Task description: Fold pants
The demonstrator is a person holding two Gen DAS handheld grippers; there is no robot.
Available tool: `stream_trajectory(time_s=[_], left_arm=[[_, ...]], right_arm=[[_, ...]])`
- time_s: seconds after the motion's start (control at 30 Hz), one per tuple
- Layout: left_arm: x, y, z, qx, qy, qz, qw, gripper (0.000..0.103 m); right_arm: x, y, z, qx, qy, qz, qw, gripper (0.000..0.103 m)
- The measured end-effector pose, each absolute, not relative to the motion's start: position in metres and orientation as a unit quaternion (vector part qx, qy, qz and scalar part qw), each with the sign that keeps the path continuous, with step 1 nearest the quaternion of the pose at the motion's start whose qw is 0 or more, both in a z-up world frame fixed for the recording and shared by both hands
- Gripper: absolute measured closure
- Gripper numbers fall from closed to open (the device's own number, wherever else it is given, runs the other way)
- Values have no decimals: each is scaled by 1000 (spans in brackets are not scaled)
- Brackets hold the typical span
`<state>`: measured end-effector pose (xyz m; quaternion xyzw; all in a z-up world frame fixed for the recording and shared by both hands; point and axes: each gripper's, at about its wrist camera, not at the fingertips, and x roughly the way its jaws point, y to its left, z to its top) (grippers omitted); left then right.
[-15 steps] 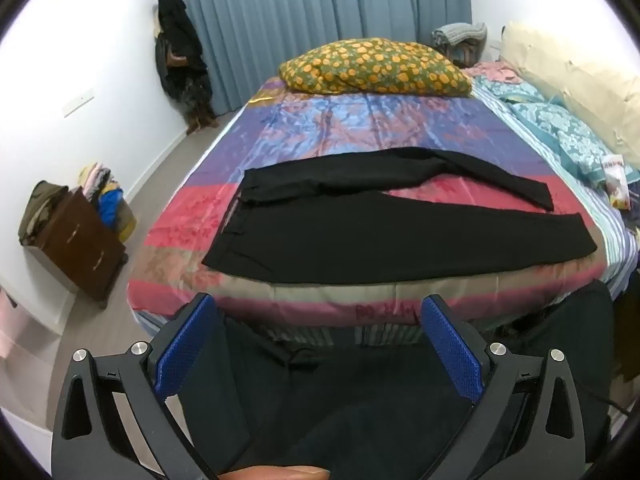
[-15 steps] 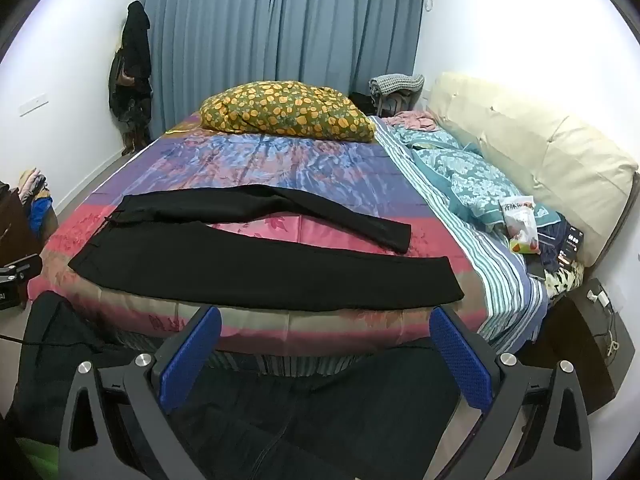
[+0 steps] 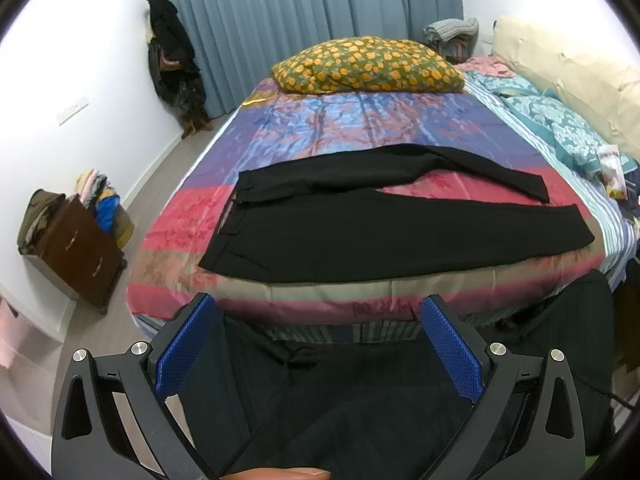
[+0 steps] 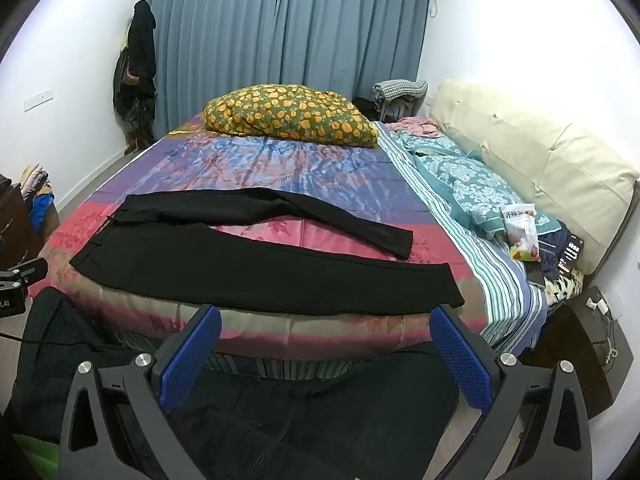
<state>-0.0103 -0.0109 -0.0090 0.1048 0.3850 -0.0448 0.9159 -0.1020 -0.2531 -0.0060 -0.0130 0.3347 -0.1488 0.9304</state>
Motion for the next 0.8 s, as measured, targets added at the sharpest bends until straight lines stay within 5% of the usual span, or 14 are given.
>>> stream_trajectory(time_s=[0.8], left_arm=[[-25, -24, 9, 198, 307, 46, 930, 1]], right_arm=[[-97, -248, -6, -17, 339, -146, 929, 0]])
